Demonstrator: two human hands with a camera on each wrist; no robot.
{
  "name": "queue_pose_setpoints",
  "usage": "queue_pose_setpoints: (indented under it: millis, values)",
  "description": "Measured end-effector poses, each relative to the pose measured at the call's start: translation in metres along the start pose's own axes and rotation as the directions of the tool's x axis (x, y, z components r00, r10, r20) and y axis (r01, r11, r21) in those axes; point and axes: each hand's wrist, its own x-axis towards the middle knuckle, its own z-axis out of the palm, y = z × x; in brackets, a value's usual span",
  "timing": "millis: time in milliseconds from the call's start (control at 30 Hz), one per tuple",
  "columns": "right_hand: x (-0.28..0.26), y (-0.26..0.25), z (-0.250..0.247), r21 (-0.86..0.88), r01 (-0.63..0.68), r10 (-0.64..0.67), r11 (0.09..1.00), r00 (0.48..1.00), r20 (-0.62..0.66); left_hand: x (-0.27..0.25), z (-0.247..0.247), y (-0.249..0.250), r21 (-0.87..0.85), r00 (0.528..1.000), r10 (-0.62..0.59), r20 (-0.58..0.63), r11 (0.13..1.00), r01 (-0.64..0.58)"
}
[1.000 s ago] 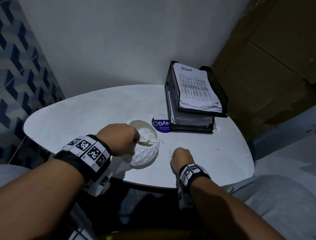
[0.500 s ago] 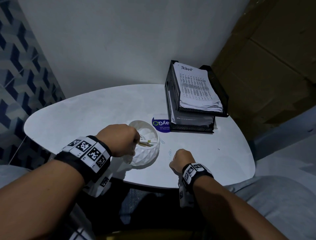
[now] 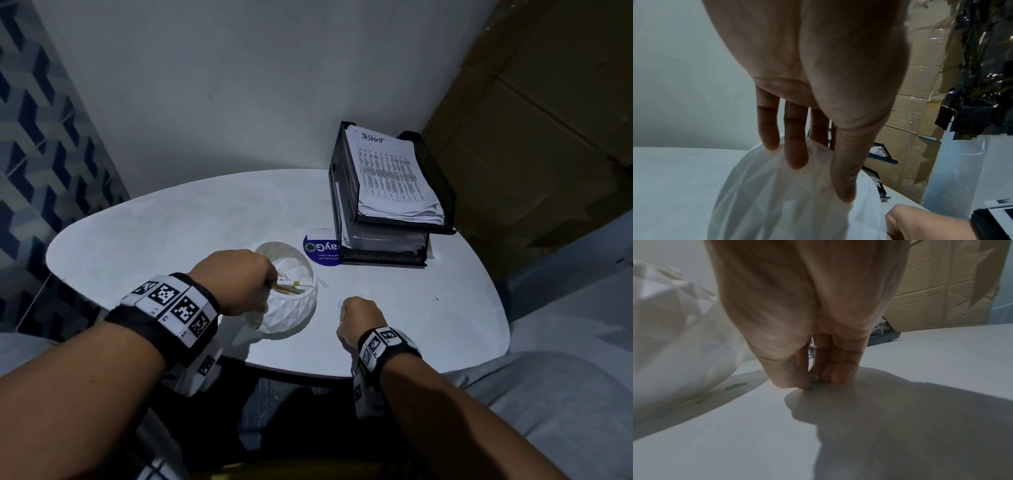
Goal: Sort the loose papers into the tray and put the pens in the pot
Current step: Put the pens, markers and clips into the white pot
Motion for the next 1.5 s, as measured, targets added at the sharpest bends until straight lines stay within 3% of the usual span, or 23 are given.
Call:
queue_pose_setpoints:
  millis: [267, 433, 500, 600, 767, 967, 1033, 1167, 1233, 1367, 1500]
  values:
    - [-0.004, -0.005, 0.006, -0.023, 0.044, -0.044, 0.999, 0.999, -0.012, -0.001, -0.003, 0.002, -0.012, 1.000, -0.002, -0.009, 1.000, 0.002]
    - [-0.008, -0.015, -0.023, 0.268, -0.017, 0.059, 0.963, 0.987, -0.148, -0.003, -0.005, 0.002, -0.003, 1.000, 0.000, -0.008, 1.000, 0.000]
    - [-0.006, -0.033, -0.049, 0.429, 0.030, 0.076, 0.903, 0.971, -0.227, -0.003, -0.005, 0.001, -0.004, 1.000, 0.003, -0.003, 1.000, -0.003]
    - [-0.002, -0.067, -0.079, 0.536, 0.199, -0.035, 0.821, 0.954, -0.299, -0.001, -0.006, 0.003, 0.002, 1.000, 0.007, 0.005, 1.000, -0.007]
    - [-0.008, -0.093, -0.079, 0.656, 0.332, -0.195, 0.678, 0.942, -0.275, 0.000, -0.008, 0.006, 0.008, 1.000, 0.025, -0.015, 1.000, -0.025]
    - [0.000, -0.081, -0.074, 0.823, 0.362, -0.023, 0.438, 0.919, -0.393, -0.002, -0.008, 0.002, 0.002, 0.999, 0.029, -0.023, 1.000, -0.029]
    - [0.006, -0.066, -0.071, 0.841, 0.293, 0.100, 0.455, 0.922, -0.375, -0.002, -0.009, 0.001, -0.004, 0.999, 0.029, -0.026, 1.000, -0.029]
    - [0.018, -0.017, -0.045, 0.625, -0.017, 0.222, 0.781, 0.942, -0.251, -0.003, -0.010, 0.000, -0.021, 1.000, 0.011, -0.027, 1.000, -0.011]
    - [0.018, 0.000, -0.027, 0.504, -0.113, 0.218, 0.856, 0.964, -0.155, -0.003, -0.010, 0.000, -0.031, 1.000, 0.003, -0.027, 1.000, -0.004]
    - [0.015, -0.002, -0.001, 0.207, -0.004, 0.026, 0.978, 0.994, -0.106, -0.003, -0.009, 0.000, -0.031, 1.000, 0.002, -0.020, 1.000, -0.003]
    - [0.012, -0.012, 0.008, 0.013, 0.079, -0.077, 0.997, 0.991, -0.112, -0.002, -0.009, -0.001, -0.034, 1.000, -0.005, -0.009, 0.999, 0.005]
